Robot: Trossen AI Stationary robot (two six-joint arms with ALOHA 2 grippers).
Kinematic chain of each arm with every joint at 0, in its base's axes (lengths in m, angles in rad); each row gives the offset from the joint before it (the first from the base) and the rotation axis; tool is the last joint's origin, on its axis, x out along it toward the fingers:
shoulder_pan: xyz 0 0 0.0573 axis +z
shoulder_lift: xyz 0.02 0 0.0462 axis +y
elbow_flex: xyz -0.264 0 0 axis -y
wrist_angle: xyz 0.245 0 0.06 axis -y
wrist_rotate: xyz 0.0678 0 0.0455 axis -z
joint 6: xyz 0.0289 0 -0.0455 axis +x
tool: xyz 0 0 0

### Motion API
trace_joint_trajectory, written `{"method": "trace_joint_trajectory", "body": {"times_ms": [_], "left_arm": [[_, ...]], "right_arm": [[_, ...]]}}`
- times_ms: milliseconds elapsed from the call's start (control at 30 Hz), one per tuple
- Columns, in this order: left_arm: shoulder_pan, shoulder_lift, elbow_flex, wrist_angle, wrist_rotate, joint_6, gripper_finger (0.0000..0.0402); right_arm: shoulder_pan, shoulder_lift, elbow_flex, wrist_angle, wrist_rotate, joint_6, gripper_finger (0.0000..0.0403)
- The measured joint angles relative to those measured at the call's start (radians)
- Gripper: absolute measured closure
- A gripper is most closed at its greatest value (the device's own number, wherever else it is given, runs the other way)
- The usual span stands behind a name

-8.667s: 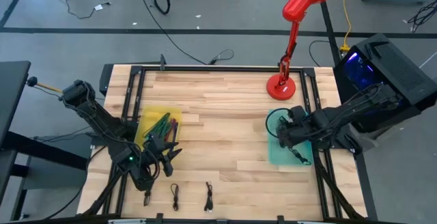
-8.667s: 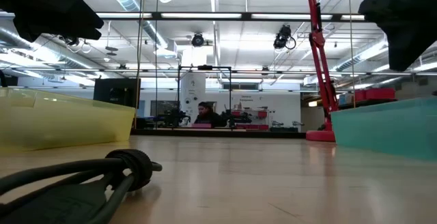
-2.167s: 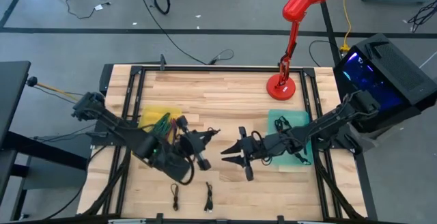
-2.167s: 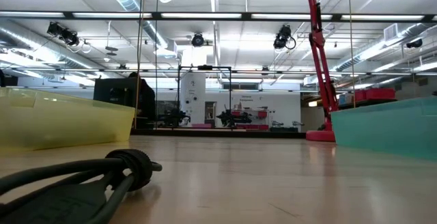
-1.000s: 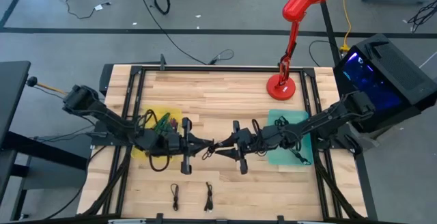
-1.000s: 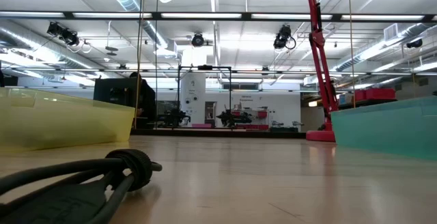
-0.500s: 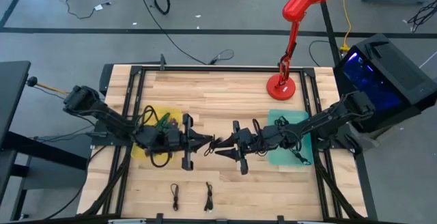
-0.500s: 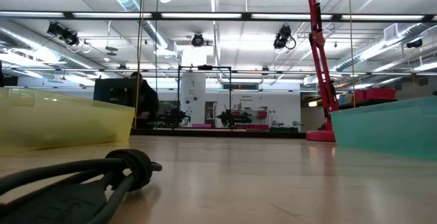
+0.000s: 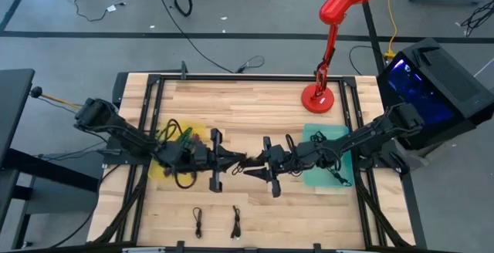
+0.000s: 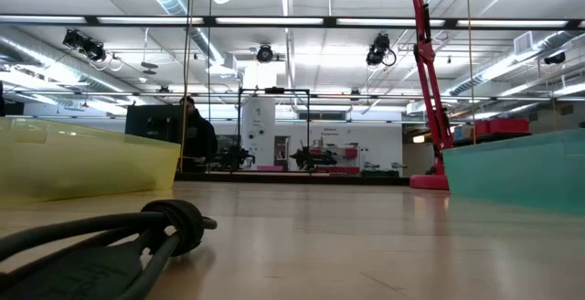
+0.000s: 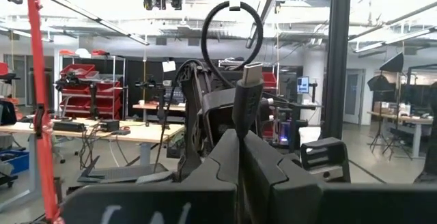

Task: Pick & Place USB Port
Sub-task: Put the black charger cable into the green bin

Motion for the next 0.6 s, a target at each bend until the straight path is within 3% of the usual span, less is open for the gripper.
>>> {"method": "trace_joint_trajectory", "body": {"times_ms": [233, 433, 600], "left_arm": [[0.000, 0.102, 0.102, -0.006, -0.002, 0.045, 0.0397], [0.005, 0.087, 0.119, -0.129, -0.095, 0.070, 0.0397], [0.006, 0.086, 0.119, -0.132, -0.077, 0.078, 0.0397]], "right_arm": [[0.000, 0.000, 0.000, -0.004, -0.001, 0.000, 0.0304], [0.000, 0.000, 0.000, -0.041, -0.029, 0.000, 0.0304], [0.000, 0.000, 0.000, -0.047, -0.019, -0.020, 0.0304]]}}
